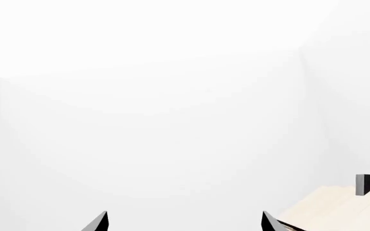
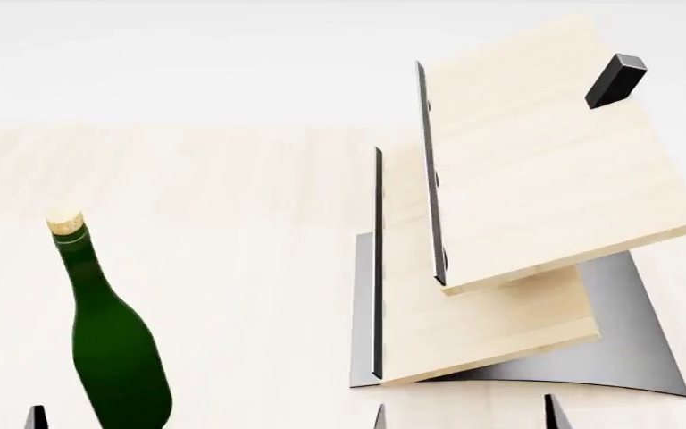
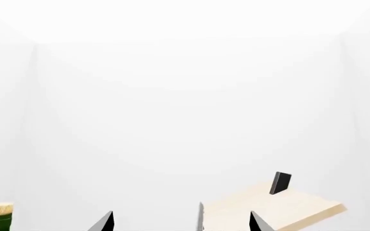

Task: Put the wine bottle on the wine rack.

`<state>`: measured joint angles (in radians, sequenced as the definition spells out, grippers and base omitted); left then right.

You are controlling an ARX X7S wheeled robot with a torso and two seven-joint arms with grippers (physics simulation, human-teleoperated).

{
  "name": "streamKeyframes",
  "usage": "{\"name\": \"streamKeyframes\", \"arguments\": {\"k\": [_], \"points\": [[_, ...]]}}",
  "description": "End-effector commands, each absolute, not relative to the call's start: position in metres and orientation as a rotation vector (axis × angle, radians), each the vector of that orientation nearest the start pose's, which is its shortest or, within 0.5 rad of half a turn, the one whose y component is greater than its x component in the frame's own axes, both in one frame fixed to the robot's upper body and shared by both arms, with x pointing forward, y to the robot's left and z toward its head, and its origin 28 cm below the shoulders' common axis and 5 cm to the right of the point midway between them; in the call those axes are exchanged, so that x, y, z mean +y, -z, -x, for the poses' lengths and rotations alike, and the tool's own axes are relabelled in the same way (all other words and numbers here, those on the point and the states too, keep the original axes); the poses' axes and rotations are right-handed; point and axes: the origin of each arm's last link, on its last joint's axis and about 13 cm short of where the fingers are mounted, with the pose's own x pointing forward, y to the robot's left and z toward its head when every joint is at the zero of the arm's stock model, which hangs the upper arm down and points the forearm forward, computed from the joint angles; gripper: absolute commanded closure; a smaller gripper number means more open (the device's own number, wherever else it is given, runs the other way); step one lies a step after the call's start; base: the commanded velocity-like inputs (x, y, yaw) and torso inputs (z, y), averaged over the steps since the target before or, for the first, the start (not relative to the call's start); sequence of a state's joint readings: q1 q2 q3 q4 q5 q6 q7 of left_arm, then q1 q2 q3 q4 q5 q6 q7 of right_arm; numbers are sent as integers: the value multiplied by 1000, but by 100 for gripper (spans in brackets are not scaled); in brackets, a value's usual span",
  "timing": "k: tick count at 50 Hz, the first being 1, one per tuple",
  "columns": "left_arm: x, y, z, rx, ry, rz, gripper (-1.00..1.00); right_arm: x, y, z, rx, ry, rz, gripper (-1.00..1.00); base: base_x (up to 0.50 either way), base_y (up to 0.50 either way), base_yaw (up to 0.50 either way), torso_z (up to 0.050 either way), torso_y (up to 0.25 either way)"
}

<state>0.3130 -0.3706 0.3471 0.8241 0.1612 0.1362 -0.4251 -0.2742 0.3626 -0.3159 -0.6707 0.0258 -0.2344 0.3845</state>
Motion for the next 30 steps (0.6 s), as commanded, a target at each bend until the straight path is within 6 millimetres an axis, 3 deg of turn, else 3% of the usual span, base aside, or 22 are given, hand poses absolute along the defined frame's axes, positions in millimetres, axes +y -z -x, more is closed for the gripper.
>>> {"name": "streamKeyframes", "arguments": {"k": [1,11,23,30], "points": [[188,-131,-116,-640,67,-116,-100,-82,-110,-132,-556,-98,0,-100,0,0,0,0,0],[188,-131,-116,-640,68,-115,-100,-76,-115,-144,-542,-89,48,-100,0,0,0,0,0],[188,-131,-115,-640,68,-118,-100,-62,-154,-181,-604,-114,70,-100,0,0,0,0,0],[188,-131,-115,-642,67,-118,-100,-57,-166,-201,-602,-117,84,-100,0,0,0,0,0]]}}
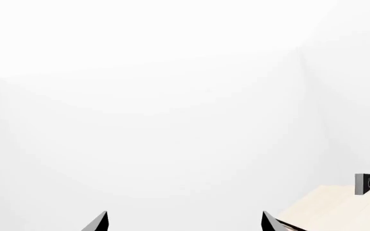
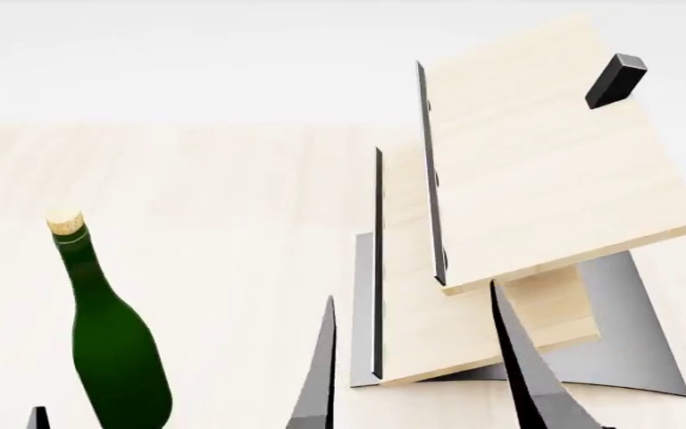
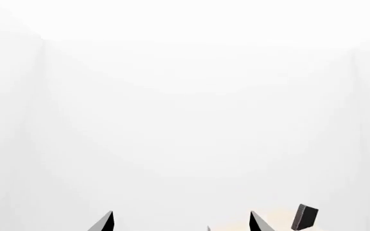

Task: Put the wine bottle on the wine rack.

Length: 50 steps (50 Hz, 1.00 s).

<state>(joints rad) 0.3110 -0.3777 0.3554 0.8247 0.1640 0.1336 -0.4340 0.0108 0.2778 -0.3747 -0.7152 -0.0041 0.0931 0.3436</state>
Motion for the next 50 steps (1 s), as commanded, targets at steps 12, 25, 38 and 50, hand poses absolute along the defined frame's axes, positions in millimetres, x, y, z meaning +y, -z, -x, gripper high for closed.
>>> {"name": "streamKeyframes", "arguments": {"k": [12,25,38,50], "points": [[189,-132,-115,-643,64,-116,-100,-47,-182,-232,-494,-185,269,-100,0,0,0,0,0],[190,-133,-116,-645,61,-113,-100,-51,-209,-264,-425,-296,267,-100,0,0,0,0,1],[190,-132,-116,-643,62,-115,-100,-58,-233,-278,-211,-548,205,-100,0,0,0,0,0],[189,-131,-116,-641,64,-117,-100,-63,-259,-282,71,-864,12,-100,0,0,0,0,0]]}}
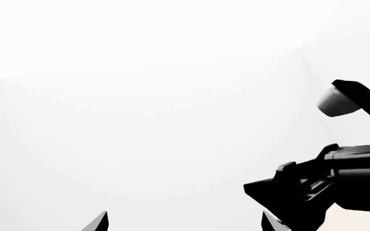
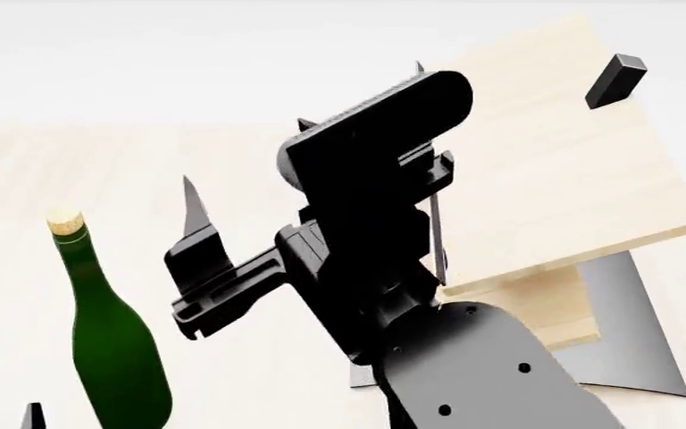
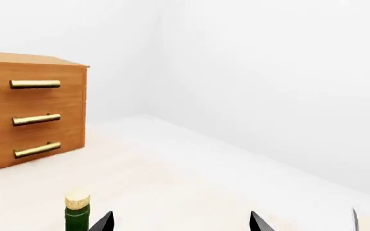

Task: Put the wine bottle on the wine rack.

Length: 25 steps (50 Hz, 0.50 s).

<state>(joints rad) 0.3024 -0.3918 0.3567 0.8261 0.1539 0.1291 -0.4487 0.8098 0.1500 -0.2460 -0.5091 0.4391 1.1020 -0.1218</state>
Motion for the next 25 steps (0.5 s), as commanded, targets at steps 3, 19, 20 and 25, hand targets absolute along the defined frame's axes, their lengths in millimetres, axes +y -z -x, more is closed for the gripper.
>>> {"name": "streamKeyframes", "arguments": {"k": [3,19,20,25], "points": [[189,-131,-116,-641,64,-116,-100,-65,-259,-283,181,-970,-52,-100,0,0,0,0,0],[189,-132,-117,-641,66,-116,-100,-60,-250,-293,294,-1086,-49,-100,0,0,0,0,0],[189,-132,-117,-641,65,-116,-100,-59,-249,-293,294,-1083,-41,-100,0,0,0,0,0],[189,-132,-117,-642,65,-115,-100,-54,-247,-293,300,-1101,-45,-100,0,0,0,0,0]]}}
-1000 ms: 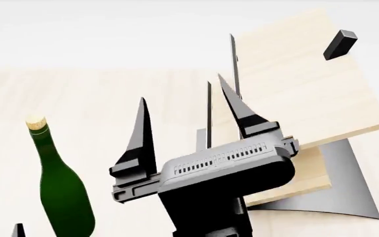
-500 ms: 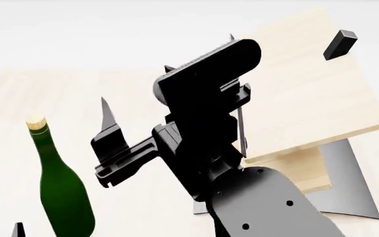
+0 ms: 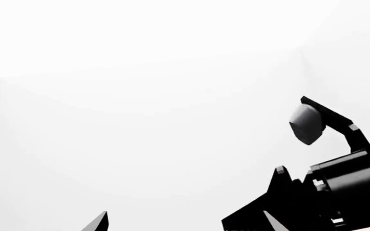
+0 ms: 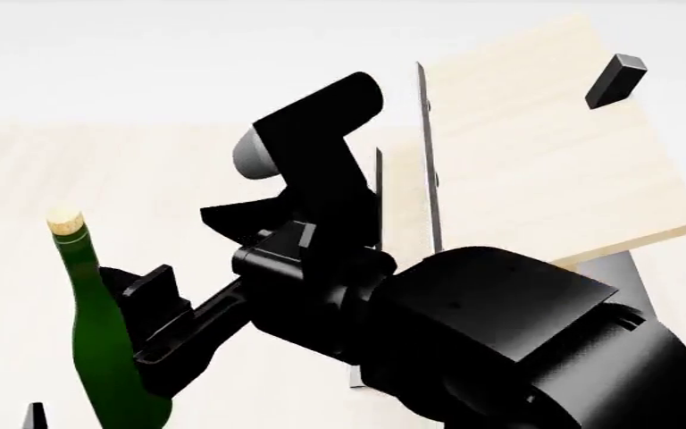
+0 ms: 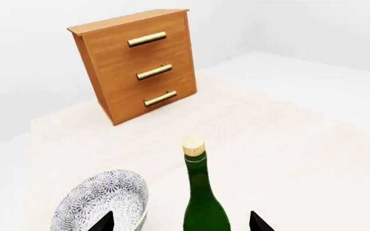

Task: Put the wine bottle on the wine rack.

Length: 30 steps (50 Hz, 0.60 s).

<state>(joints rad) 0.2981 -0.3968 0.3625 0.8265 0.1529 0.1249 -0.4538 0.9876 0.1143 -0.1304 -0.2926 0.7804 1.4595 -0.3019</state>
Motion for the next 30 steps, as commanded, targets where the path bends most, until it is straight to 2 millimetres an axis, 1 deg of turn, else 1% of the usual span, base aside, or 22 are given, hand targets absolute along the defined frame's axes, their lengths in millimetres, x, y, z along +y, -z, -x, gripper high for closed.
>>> {"name": "streamKeyframes", "arguments": {"k": [1,7,14,24,30], "points": [[189,-132,-117,-642,64,-115,-100,-53,-247,-293,300,-1101,-47,-100,0,0,0,0,0],[189,-131,-117,-641,65,-116,-100,-47,-244,-294,303,-1114,-46,-100,0,0,0,0,0],[189,-131,-117,-641,65,-113,-100,-38,-241,-300,276,-1096,-10,-100,0,0,0,0,0],[190,-130,-117,-639,64,-111,-100,-23,-223,-311,267,-1063,40,-100,0,0,0,0,0],[190,-130,-116,-639,65,-110,-100,-15,-219,-312,255,-1068,44,-100,0,0,0,0,0]]}}
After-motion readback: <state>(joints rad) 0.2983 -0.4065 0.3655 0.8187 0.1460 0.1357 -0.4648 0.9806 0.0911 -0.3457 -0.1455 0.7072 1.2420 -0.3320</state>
